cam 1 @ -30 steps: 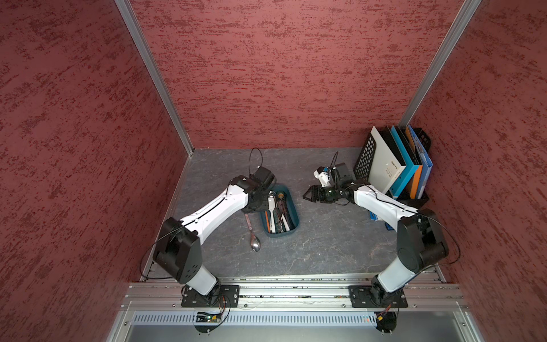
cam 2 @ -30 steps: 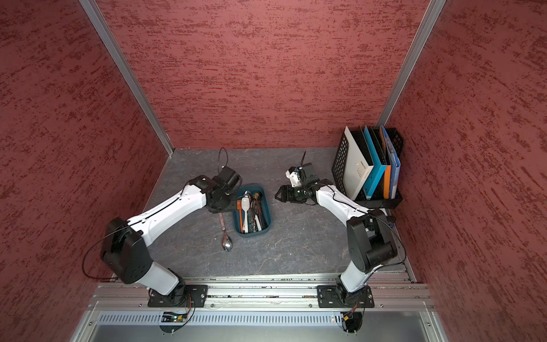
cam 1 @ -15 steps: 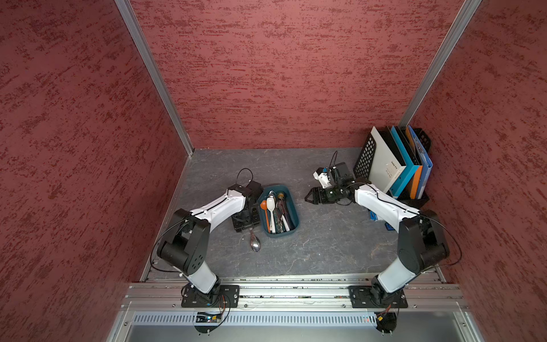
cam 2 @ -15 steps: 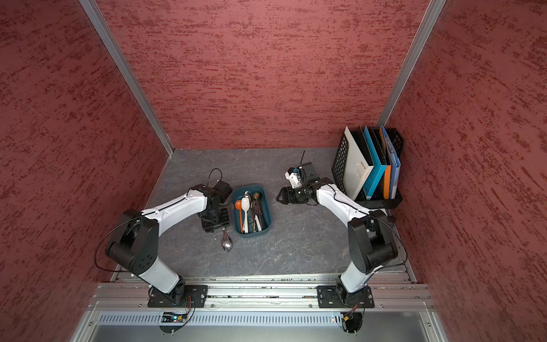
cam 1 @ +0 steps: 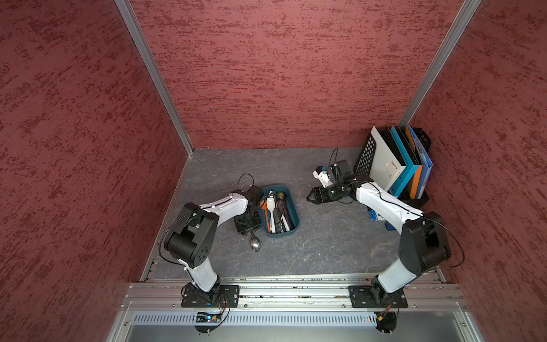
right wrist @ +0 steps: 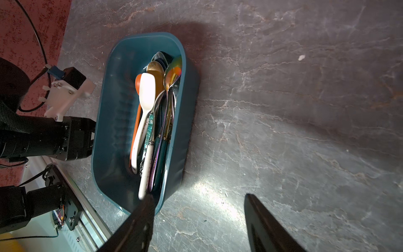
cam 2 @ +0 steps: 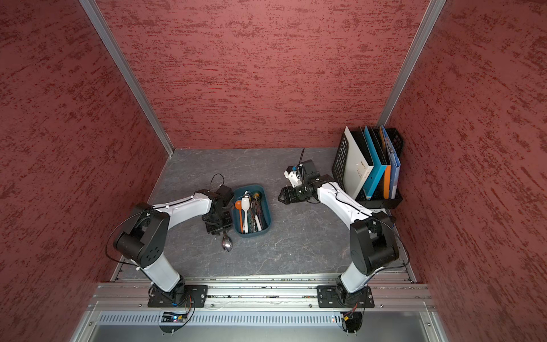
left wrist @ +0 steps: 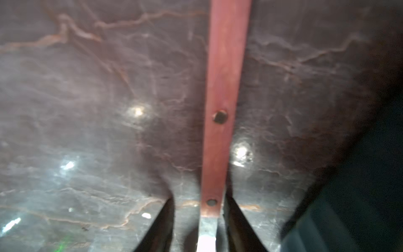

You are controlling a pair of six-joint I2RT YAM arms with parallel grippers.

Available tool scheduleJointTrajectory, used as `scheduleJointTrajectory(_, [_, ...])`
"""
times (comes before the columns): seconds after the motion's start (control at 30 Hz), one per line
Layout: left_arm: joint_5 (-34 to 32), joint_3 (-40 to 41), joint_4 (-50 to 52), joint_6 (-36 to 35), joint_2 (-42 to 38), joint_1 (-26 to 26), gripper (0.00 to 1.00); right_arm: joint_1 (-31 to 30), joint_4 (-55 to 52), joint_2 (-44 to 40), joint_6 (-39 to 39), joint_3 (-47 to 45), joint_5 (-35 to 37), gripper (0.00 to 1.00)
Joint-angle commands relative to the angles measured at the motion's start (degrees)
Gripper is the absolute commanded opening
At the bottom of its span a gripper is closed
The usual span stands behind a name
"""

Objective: Put the spoon into the storage box
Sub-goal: Pick up the spoon from the center of the board.

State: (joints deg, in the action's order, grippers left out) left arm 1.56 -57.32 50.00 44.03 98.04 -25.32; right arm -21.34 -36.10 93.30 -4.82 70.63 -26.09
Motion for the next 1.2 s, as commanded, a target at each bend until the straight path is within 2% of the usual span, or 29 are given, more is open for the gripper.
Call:
scheduleJointTrajectory(0.0, [0.1, 1.5, -2.9, -0.8, 2.6, 0.4, 0.28, -0.4, -0.1, -1.1, 1.6, 1.0, 1.1, 0.66])
scheduleJointTrajectory(0.17, [0.0, 2.9, -3.1, -3.0, 3.2, 0.7, 0.13, -0.4, 0.9, -0.9, 1.7, 0.9, 0.0, 0.63])
scheduleJointTrajectory(0.37, [-1.4, 2.4, -1.2, -7.2, 2.6, 0.9, 0.04, -0.7, 3.6, -1.1, 3.8, -0.7, -4.7, 0.62])
scheduleJointTrajectory(0.57, [-3.4, 0.0, 3.9, -14.0, -1.9, 0.9, 0.02, -1.1, 4.5, -2.0, 10.5, -3.0, -1.7, 0.61])
scheduleJointTrajectory(0.67, [-3.5, -1.5, 6.9, -18.9, -4.8, 0.9, 0.01, -1.2, 5.2, -3.2, 18.0, -5.5, -4.8, 0.62])
scheduleJointTrajectory(0.73, [-3.4, -2.6, 8.9, -22.4, -6.6, 0.8, 0.01, -1.8, 5.7, -4.2, 21.8, -6.8, -4.4, 0.61])
scheduleJointTrajectory(0.9, [-1.6, -4.4, 10.4, -28.5, -10.8, 0.5, 0.01, -2.2, 5.0, -4.1, 26.1, -6.3, -9.0, 0.57])
scheduleJointTrajectory(1.03, [-1.9, -7.0, 11.3, -32.3, -11.6, -0.9, 0.01, -2.6, 4.8, -2.3, 20.4, -3.5, -11.2, 0.56])
scheduleJointTrajectory(1.17, [-2.3, -9.7, 11.3, -37.0, -12.8, -3.9, 0.01, -2.6, 7.8, 0.4, 5.1, -1.3, -17.5, 0.53])
